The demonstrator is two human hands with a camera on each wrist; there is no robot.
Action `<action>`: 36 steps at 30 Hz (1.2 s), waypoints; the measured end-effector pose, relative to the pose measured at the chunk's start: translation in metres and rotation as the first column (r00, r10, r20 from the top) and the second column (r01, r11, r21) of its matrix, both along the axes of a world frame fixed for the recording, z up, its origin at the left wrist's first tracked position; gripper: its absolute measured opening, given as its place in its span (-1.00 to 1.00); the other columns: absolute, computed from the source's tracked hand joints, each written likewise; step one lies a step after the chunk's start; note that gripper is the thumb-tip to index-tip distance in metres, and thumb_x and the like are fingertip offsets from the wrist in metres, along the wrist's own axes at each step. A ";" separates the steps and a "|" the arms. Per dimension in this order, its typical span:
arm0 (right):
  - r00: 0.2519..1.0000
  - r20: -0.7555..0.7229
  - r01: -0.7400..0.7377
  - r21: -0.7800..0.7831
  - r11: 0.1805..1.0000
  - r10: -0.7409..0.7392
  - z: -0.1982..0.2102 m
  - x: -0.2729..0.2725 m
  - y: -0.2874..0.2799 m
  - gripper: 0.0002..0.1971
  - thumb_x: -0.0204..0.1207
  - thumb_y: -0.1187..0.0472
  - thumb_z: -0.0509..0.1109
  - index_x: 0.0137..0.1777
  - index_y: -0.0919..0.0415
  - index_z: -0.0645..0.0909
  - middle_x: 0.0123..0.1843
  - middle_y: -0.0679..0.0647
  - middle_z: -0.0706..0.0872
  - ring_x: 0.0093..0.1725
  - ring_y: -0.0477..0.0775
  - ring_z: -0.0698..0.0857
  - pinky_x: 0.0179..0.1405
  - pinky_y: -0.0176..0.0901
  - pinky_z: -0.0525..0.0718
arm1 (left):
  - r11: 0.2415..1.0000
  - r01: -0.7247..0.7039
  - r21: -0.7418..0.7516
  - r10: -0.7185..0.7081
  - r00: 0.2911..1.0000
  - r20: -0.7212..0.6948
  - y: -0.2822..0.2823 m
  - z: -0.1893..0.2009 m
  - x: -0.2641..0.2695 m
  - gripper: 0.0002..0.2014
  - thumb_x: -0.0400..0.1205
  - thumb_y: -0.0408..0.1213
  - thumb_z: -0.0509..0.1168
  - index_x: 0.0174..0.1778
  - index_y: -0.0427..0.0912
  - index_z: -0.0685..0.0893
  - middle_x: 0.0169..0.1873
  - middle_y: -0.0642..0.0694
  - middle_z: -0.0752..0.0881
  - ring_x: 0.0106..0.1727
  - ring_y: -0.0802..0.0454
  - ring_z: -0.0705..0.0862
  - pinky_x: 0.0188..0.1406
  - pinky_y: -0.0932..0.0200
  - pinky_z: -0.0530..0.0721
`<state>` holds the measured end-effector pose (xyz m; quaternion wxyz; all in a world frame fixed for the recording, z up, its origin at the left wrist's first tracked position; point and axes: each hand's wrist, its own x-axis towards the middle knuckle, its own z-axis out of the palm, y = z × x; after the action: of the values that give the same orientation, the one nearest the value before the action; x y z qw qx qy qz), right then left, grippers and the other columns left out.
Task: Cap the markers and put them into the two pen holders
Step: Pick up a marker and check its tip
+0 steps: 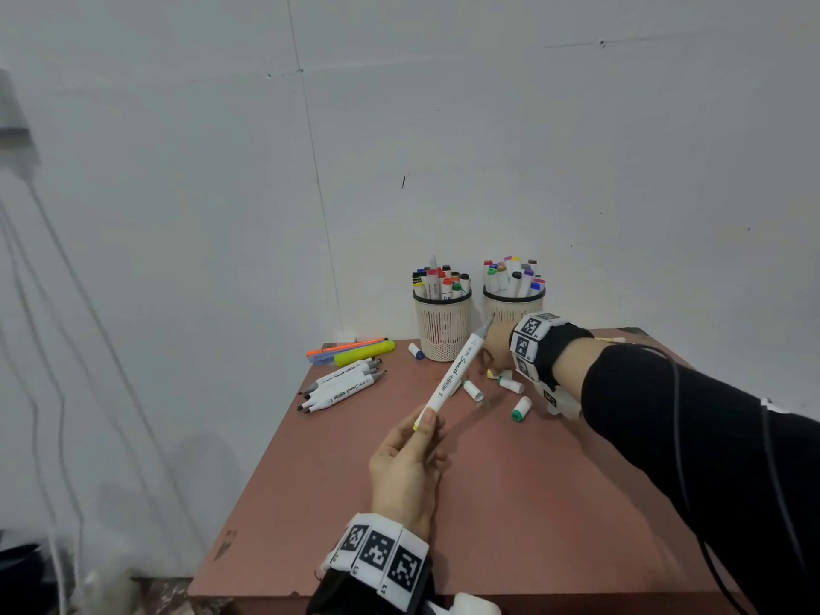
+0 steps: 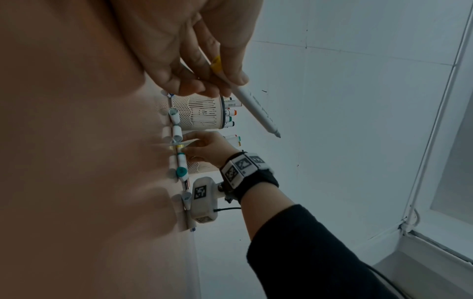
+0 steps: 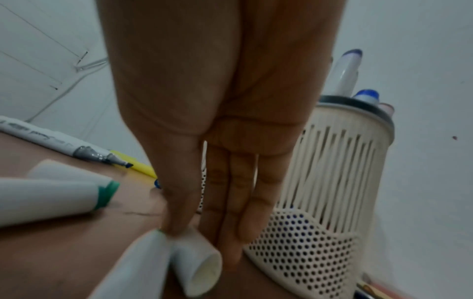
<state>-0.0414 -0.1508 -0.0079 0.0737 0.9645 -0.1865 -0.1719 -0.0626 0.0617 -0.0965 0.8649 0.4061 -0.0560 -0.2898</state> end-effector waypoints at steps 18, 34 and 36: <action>0.810 0.576 -0.064 0.280 0.958 -0.114 0.052 -0.090 0.014 -0.79 0.49 0.31 0.39 0.06 0.08 0.74 -0.13 0.03 0.73 -0.12 -0.08 0.66 -0.11 -0.32 0.59 | 0.999 -0.029 0.033 0.028 0.999 0.036 0.000 0.002 -0.003 -0.91 0.56 -0.44 0.36 -0.04 -0.30 0.70 -0.37 -0.13 0.75 -0.43 0.13 0.69 -0.56 0.32 0.58; 0.150 0.106 -0.688 0.725 -0.027 -0.983 -0.024 -0.208 0.078 -0.85 0.54 0.51 0.27 -0.05 0.31 0.62 -0.27 0.21 0.78 -0.33 0.04 0.71 -0.38 -0.25 0.74 | 0.992 -0.073 0.108 0.041 0.962 0.271 0.001 -0.002 -0.009 -0.91 0.54 -0.40 0.39 -0.07 -0.20 0.75 -0.37 -0.04 0.78 -0.35 0.19 0.72 -0.45 0.44 0.62; 0.107 0.038 -0.737 0.674 -0.054 -0.994 -0.039 -0.209 0.083 -0.82 0.53 0.55 0.26 -0.07 0.30 0.60 -0.31 0.18 0.76 -0.41 -0.02 0.70 -0.41 -0.28 0.72 | 0.989 -0.080 0.121 0.038 0.949 0.314 0.001 -0.002 -0.009 -0.91 0.54 -0.40 0.39 -0.08 -0.18 0.75 -0.38 -0.03 0.79 -0.33 0.19 0.72 -0.41 0.44 0.62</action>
<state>-0.2502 -0.0680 -0.0473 -0.8002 0.3868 -0.2004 0.4121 -0.0718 0.0627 -0.0988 0.8246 0.5047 -0.1599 -0.1992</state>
